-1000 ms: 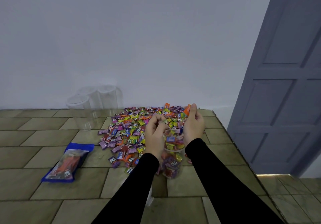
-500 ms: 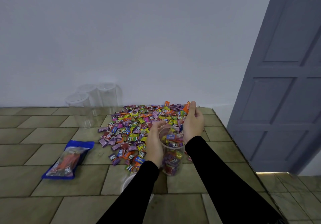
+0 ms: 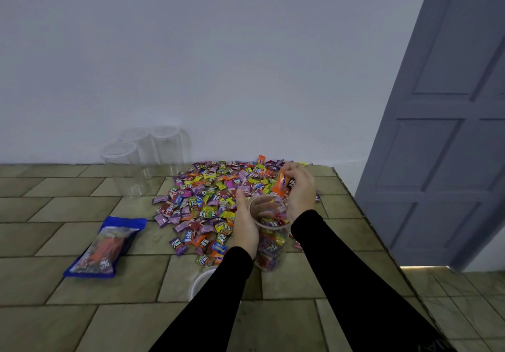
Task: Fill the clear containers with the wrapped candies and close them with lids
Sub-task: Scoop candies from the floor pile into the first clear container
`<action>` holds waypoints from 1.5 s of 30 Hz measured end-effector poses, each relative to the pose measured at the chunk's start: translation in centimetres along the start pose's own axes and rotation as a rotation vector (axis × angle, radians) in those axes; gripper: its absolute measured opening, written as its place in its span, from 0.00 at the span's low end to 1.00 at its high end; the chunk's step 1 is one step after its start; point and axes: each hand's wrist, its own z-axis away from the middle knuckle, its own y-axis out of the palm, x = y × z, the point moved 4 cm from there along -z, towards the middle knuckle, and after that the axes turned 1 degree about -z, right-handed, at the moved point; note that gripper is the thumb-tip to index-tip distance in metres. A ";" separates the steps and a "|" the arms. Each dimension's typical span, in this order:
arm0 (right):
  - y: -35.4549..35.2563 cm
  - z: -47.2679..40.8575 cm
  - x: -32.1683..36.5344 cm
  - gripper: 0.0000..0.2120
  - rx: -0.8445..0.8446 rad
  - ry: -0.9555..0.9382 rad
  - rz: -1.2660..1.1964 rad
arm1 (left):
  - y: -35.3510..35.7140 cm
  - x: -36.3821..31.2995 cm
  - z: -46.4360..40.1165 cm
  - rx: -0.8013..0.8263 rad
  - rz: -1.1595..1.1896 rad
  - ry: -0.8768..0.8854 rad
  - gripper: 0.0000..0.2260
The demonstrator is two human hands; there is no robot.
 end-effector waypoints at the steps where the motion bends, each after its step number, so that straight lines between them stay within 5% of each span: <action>1: 0.1 0.2 0.1 0.07 0.023 0.002 -0.014 | 0.0 0.0 0.0 0.003 0.000 0.005 0.37; 22: 0.0 -0.8 0.5 0.12 0.299 0.013 0.137 | 0.3 -0.1 0.8 -0.011 -0.017 -0.138 0.33; 25: -1.5 -1.3 0.4 0.10 0.247 0.036 0.163 | -0.3 -1.6 1.1 -0.009 -0.145 -0.078 0.30; 30: -5.5 -3.4 -1.7 0.12 0.086 0.106 0.245 | 1.2 -6.5 1.5 -0.011 -0.524 0.158 0.11; 38: -10.4 -6.1 -5.0 0.14 0.084 0.122 0.579 | 11.7 -6.4 1.5 0.077 -1.124 0.456 0.14; 41: -11.4 -7.1 -5.2 0.16 0.182 0.115 0.704 | 13.6 -2.4 0.6 0.077 -1.208 0.323 0.17; 45: -12.6 -8.6 -6.8 0.05 0.293 0.047 0.956 | 12.6 2.7 -0.8 0.041 -1.355 0.062 0.16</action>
